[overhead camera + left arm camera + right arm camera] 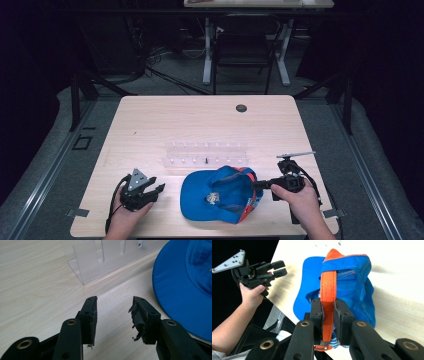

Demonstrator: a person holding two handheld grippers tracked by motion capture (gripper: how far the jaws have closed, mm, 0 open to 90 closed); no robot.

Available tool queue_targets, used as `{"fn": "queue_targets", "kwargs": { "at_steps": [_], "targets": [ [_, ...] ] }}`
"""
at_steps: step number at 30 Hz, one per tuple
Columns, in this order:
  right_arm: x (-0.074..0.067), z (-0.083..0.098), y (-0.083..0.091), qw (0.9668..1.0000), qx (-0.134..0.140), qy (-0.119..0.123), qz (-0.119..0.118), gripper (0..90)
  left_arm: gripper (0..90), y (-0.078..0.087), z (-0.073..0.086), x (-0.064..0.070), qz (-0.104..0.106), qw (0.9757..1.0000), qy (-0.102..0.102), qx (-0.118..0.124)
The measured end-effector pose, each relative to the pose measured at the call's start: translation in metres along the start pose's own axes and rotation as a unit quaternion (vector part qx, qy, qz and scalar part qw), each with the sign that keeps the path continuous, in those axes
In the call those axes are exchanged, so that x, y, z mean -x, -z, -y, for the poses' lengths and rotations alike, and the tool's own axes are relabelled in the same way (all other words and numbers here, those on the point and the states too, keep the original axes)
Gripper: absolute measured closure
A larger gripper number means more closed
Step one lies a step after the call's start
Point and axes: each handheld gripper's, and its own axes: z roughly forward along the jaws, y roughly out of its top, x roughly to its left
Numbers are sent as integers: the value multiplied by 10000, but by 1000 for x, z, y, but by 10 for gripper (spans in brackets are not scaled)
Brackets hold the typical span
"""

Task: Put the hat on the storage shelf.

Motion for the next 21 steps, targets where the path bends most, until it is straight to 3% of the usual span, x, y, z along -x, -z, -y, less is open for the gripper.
{"fn": "queue_targets", "kwargs": {
  "at_steps": [4, 15, 21],
  "targets": [
    [-9, -9, 5, 10000, -38, 36, 58, 785, 559, 0, 0, 0, 2, 10000, -19, -14],
    [-28, -30, 18, 9999, -109, 21, -101, 785, 559, 0, 0, 0, 5, 10000, -16, 8],
    [-35, -39, 25, 9992, -56, -104, -383, 785, 559, 0, 0, 0, 19, 10000, -21, -7]
  ]
}}
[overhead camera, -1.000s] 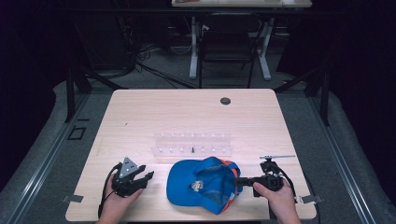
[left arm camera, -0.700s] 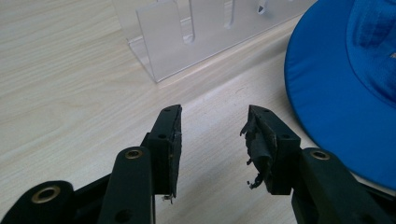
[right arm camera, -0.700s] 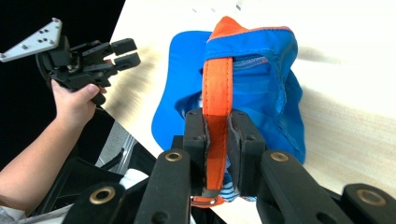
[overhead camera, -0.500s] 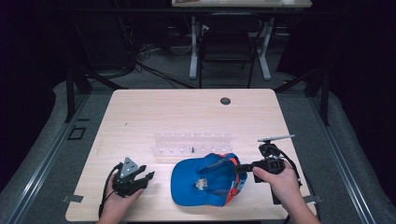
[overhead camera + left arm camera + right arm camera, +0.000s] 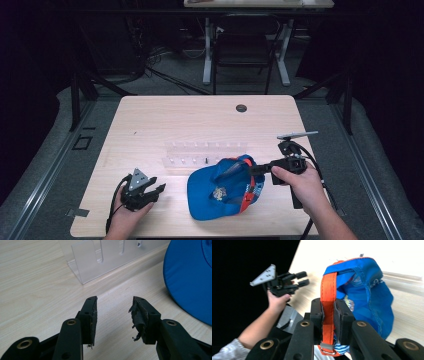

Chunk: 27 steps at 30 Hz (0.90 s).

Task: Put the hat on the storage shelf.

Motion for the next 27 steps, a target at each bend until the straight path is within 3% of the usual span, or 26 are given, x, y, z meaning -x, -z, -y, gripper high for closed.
{"fn": "queue_targets", "kwargs": {
  "at_steps": [12, 27],
  "targets": [
    [-8, -12, 5, 9982, 98, -162, -574, 785, 559, 0, 0, 0, -4, 10000, 7, 0],
    [-35, -26, 8, 9958, 101, -71, -908, 786, 558, 0, 0, 1, -3, 10000, -15, -3]
  ]
}}
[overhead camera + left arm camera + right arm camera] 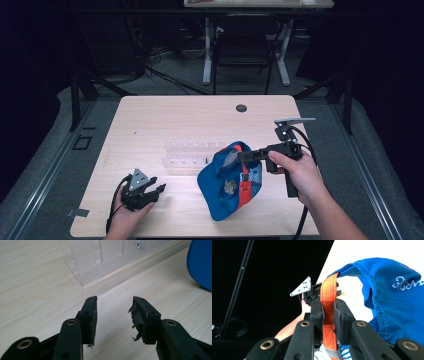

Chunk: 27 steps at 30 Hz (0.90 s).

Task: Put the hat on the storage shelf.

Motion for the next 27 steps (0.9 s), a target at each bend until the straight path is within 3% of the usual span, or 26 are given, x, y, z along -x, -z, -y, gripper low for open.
{"fn": "queue_targets", "kwargs": {
  "at_steps": [9, 27],
  "targets": [
    [-13, -9, 3, 10000, 30, 74, 17, 786, 558, 0, 0, 1, 0, 10000, -32, 3],
    [-22, -27, 11, 9987, 358, -37, -360, 787, 545, -2, 0, 2, 12, 10000, -32, -3]
  ]
}}
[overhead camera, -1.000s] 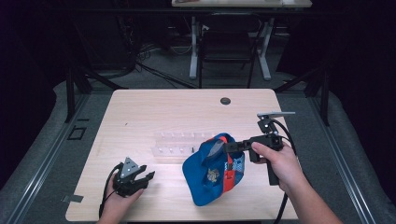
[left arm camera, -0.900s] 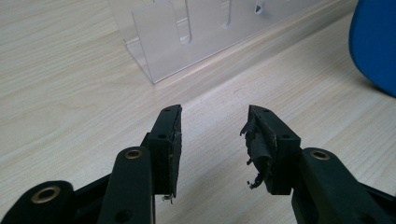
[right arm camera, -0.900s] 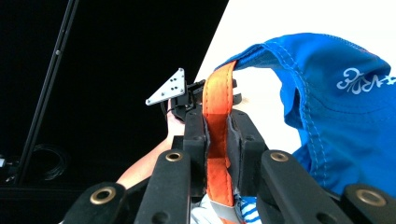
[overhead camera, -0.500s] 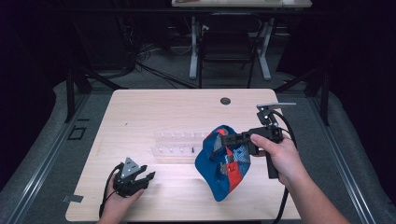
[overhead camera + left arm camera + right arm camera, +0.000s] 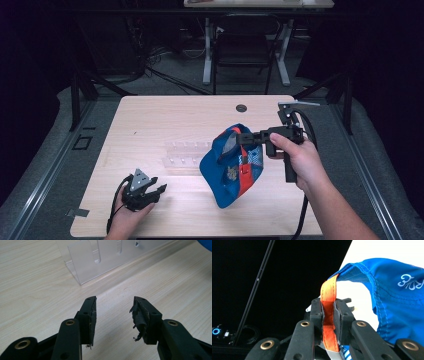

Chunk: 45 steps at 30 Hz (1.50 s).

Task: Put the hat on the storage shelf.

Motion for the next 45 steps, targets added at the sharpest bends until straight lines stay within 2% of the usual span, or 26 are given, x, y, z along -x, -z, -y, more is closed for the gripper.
{"fn": "queue_targets", "kwargs": {
  "at_steps": [15, 26, 30, 33, 34, 36, 37, 38, 40, 45],
  "targets": [
    [-15, -26, -4, 9998, 203, 26, 35, 787, 545, 0, 0, 0, 4, 10000, 20, 7],
    [-25, -44, -25, 9997, 223, 63, -13, 787, 530, 1, -1, 0, 19, 10000, 31, 55],
    [-28, -50, -34, 9997, 242, 77, -23, 787, 507, 2, -4, 4, 70, 9998, 31, 173],
    [-29, -53, -37, 9997, 244, 85, -19, 787, 497, 6, -13, 10, 156, 9994, 56, 292],
    [-29, -55, -39, 9997, 245, 78, -37, 786, 494, 10, -21, 14, 214, 9988, 16, 441],
    [-29, -56, -40, 9996, 260, 72, -32, 787, 492, 12, -25, 16, 239, 9984, 19, 507],
    [-29, -58, -43, 9996, 267, 64, -8, 787, 490, 17, -33, 23, 335, 9973, -31, 656],
    [-29, -58, -43, 9996, 267, 64, -8, 787, 490, 17, -33, 23, 335, 9973, -31, 656],
    [-28, -61, -46, 9996, 271, 66, 3, 787, 492, 22, -47, 33, 469, 9952, -227, 824],
    [-28, -64, -51, 9995, 304, 38, -11, 787, 491, 18, -70, 53, 677, 9925, -497, 884]
  ]
}}
